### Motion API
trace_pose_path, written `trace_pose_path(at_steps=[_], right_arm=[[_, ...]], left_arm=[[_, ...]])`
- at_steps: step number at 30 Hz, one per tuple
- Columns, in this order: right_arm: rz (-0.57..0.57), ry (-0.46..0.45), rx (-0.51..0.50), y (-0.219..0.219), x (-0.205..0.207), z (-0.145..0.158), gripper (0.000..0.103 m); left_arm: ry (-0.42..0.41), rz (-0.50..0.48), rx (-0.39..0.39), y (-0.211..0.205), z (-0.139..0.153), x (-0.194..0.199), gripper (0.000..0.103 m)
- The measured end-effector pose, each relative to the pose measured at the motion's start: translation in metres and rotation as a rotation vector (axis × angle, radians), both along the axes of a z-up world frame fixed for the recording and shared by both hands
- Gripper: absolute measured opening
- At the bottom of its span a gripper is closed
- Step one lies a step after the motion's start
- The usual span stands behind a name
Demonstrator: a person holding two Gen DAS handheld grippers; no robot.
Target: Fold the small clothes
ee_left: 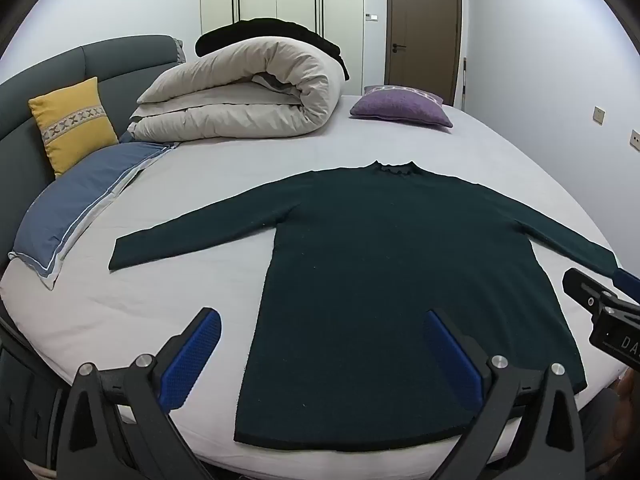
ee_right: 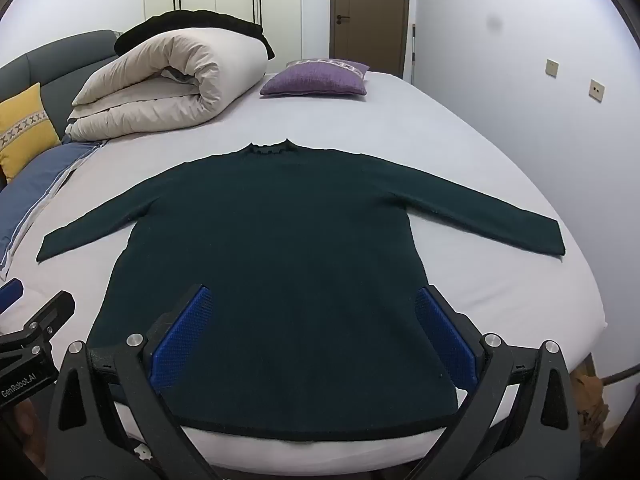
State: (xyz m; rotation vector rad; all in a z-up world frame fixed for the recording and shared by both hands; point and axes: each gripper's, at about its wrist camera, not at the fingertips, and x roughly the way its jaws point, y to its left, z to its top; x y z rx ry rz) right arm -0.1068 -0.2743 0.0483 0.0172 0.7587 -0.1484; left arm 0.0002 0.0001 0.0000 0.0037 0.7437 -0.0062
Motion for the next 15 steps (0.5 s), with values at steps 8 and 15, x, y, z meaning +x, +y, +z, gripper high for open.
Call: trace_pose_path(at_steps=[8,15], right_arm=[[0.001,0.003,0.003,-0.0003,0.0005,-0.0005,0.103],[0.001,0.002,0.001,-0.0007,0.0016,-0.0006,0.103]], left_arm=[[-0.008,0.001,0.003,-0.0002,0.0001,-0.0006,0.103],[-0.008,0.002,0.001,0.0000,0.0002,-0.0010,0.103]])
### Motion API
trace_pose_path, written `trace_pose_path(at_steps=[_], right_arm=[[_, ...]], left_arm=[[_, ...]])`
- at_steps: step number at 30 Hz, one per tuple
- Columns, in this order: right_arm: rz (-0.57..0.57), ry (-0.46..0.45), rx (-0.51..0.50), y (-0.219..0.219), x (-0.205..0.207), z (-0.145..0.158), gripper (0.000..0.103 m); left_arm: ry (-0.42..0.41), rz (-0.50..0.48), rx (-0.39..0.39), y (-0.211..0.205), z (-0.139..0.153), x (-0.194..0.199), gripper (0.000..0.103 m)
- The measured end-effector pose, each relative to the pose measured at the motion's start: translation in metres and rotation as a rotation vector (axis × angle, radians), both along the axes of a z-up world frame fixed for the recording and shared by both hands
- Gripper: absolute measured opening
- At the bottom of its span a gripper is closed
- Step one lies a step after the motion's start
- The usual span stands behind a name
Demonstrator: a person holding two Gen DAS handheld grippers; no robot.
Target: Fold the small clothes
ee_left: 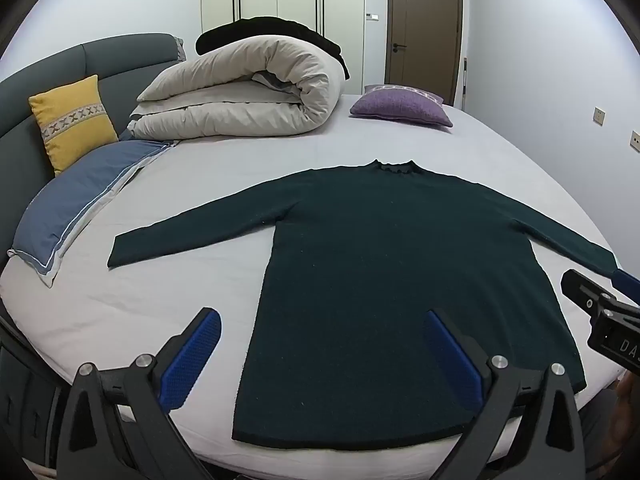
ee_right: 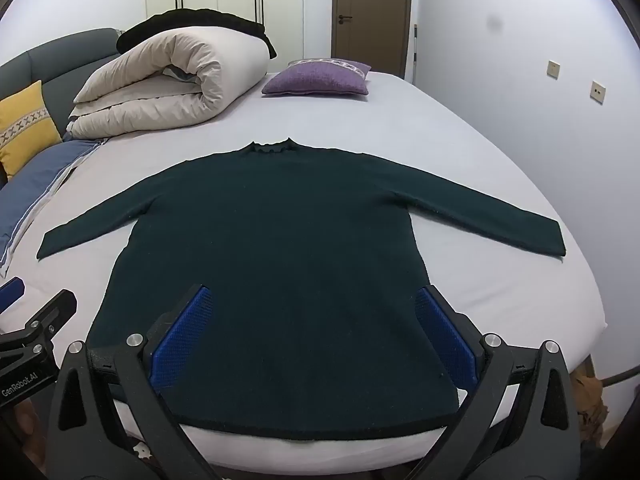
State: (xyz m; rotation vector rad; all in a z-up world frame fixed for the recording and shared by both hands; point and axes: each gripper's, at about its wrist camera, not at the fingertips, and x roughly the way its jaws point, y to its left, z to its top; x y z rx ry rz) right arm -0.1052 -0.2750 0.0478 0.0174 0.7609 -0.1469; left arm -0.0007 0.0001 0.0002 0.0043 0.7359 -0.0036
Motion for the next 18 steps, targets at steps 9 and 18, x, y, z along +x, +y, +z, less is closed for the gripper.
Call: trace_pose_path(at_steps=[9,18], right_arm=[[0.002,0.001,0.000,0.0020,0.0012,-0.0015,0.103],[0.004,0.003,0.000,0.0026,0.0012,-0.0013,0.103]], left_arm=[[0.006,0.004,-0.002,-0.0015,-0.0074,-0.0001,0.103],[0.008,0.001,-0.005,0.0031,-0.0075,0.0010,0.103]])
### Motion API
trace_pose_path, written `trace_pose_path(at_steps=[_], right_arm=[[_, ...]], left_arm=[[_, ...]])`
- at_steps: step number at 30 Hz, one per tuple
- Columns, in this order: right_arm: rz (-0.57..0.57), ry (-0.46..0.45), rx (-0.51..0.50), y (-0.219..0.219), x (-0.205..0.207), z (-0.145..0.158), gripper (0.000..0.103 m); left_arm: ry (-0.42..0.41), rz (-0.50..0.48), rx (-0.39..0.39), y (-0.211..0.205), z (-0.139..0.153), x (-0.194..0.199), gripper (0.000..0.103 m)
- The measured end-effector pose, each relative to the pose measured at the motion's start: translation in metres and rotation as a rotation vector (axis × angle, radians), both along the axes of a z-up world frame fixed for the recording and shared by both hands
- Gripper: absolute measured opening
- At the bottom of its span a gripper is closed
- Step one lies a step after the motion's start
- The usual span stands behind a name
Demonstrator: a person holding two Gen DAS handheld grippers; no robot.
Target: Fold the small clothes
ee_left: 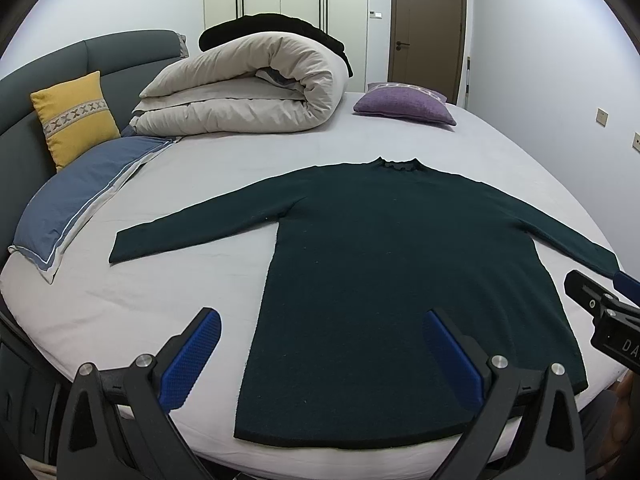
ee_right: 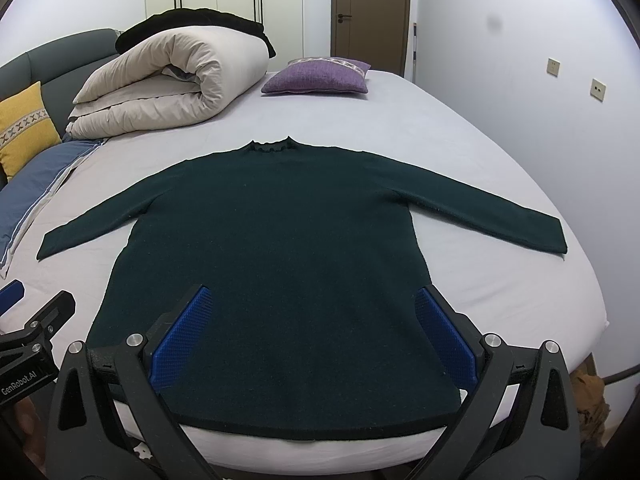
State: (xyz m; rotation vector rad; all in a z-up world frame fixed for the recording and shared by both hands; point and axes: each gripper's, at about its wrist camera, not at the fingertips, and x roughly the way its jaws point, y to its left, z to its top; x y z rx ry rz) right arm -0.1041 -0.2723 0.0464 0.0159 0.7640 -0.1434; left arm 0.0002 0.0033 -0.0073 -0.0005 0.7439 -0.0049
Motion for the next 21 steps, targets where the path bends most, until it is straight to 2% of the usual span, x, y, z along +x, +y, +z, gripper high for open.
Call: trace_pose_path(at_steps=[21], right_arm=[[0.003,0.010,-0.001,0.001,0.003,-0.011,0.103]], left_arm=[[0.003,0.004,-0.005,0.006,0.000,-0.007,0.103]])
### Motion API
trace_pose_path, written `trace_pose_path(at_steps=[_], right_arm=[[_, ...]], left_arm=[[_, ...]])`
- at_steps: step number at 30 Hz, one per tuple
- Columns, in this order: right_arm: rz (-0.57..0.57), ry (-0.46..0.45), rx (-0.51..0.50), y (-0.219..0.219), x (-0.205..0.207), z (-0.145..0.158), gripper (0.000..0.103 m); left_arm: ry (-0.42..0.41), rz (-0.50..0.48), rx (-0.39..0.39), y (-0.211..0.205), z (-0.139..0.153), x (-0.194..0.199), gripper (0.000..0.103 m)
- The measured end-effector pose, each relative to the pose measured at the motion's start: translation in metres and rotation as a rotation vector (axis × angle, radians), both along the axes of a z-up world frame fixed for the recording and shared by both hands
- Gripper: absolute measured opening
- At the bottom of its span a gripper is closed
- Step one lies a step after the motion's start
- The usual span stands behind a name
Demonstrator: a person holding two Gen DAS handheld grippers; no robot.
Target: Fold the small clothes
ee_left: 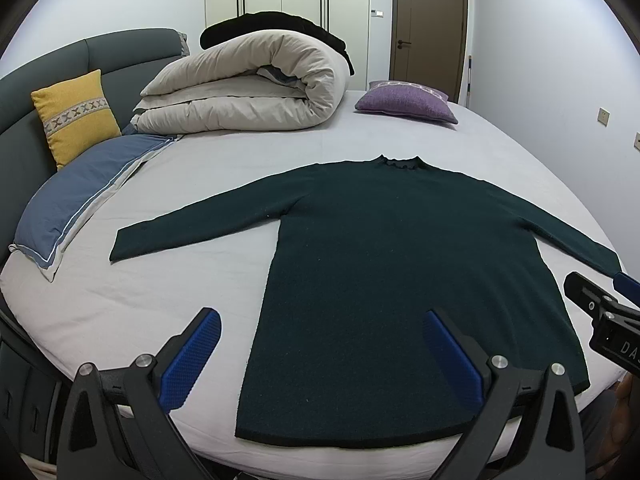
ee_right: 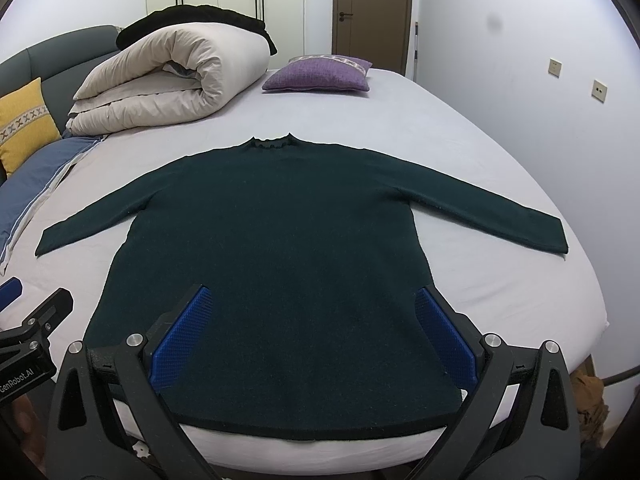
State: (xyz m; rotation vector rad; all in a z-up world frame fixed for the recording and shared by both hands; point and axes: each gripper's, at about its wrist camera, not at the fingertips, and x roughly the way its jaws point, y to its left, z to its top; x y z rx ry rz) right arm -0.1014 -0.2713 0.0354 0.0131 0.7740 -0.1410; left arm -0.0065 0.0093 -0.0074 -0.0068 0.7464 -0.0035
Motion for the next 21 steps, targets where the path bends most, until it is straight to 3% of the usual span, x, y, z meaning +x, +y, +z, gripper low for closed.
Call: trace_pose_path(at_steps=[21], right_arm=[[0.001,0.003,-0.002,0.0008,0.0009,-0.0022,0.103]], left_arm=[[0.003,0.001,0.002,0.0000,-0.0011,-0.0012,0.103]])
